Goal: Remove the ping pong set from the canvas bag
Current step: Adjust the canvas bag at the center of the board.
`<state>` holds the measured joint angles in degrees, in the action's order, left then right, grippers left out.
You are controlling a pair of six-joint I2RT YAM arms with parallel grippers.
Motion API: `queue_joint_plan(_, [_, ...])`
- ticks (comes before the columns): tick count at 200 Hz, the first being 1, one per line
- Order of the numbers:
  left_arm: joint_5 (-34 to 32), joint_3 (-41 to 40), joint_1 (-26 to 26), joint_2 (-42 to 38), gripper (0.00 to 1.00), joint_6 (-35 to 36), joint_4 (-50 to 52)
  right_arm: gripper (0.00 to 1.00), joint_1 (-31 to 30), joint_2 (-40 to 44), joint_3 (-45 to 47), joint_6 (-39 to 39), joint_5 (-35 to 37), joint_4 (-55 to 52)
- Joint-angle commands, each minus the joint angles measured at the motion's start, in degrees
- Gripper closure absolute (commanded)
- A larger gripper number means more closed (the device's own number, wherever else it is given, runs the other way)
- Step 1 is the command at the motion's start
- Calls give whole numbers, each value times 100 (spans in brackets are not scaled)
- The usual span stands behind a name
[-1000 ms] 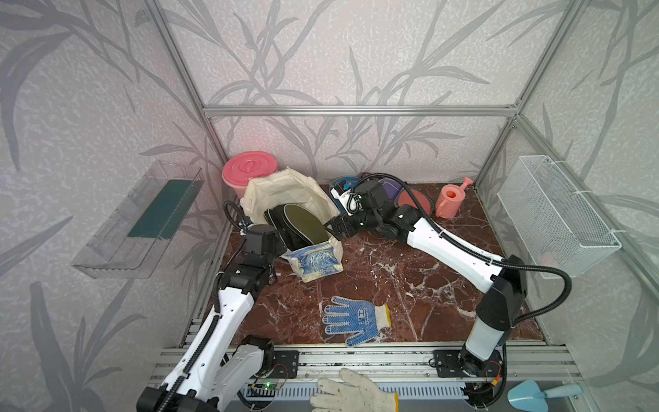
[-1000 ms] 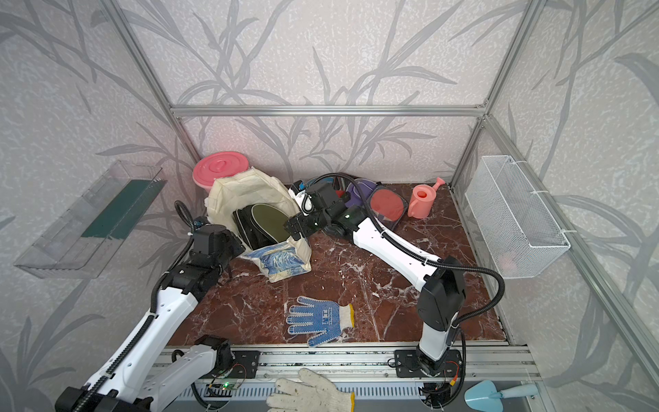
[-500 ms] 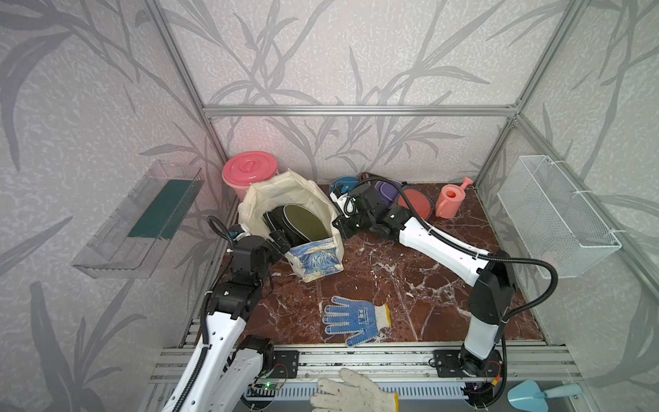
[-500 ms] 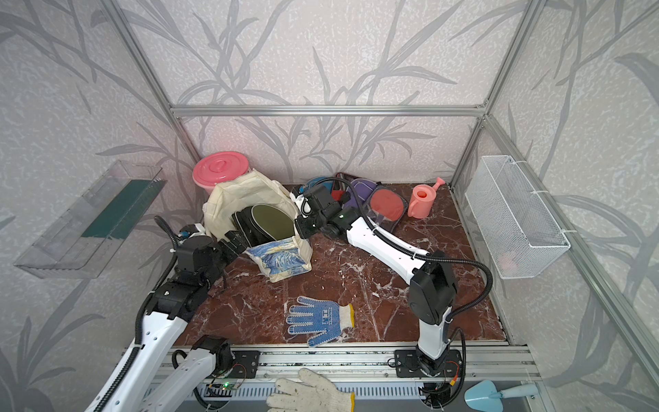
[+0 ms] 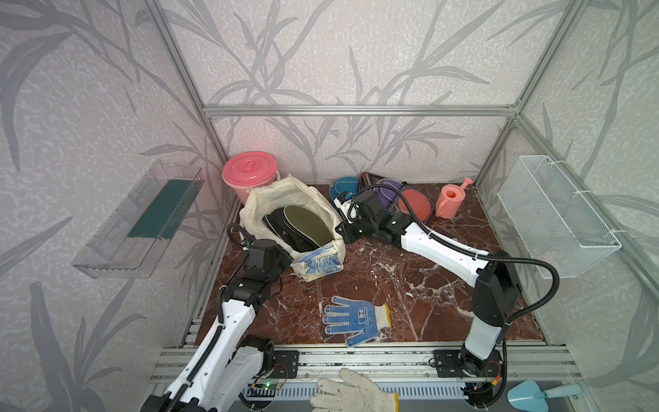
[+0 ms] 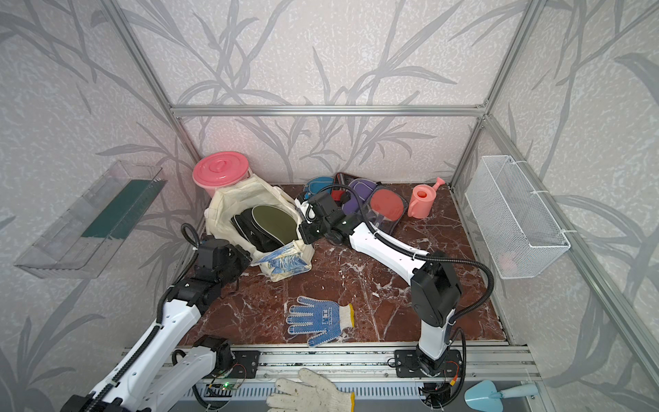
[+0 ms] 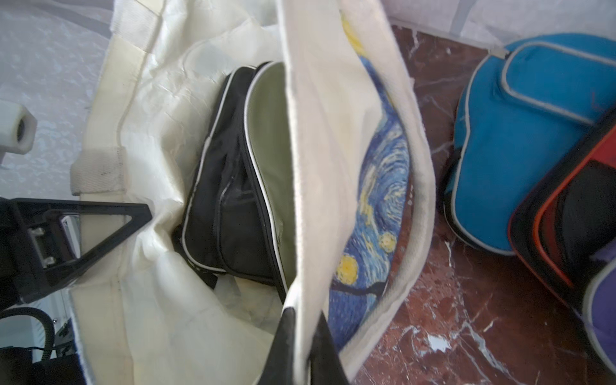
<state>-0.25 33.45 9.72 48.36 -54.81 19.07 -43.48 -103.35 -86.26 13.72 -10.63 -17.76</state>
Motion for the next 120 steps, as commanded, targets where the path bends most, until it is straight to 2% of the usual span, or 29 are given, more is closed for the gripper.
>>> queue_joint_plan(1, [-312,-608,-31,104,100,-43,70,100,345,100,595,205,261,163])
queue_joint_plan(31, [-943,-1341,-31,263,100,-117,-477,100,516,-147,1032,224,486,424])
queue_joint_plan(61, [-1189,-1373,-31,519,100,123,-660,100,512,-313,1019,147,588,458])
queue_joint_plan(93, [-1170,-1203,-27,339,100,362,-538,100,213,148,951,-261,832,510])
queue_joint_plan(106, [-1153,-1167,-27,230,100,419,-535,83,71,383,927,-482,893,556])
queue_joint_plan(120, [-1115,-1096,-31,161,100,452,-475,56,-137,692,953,-720,1054,705])
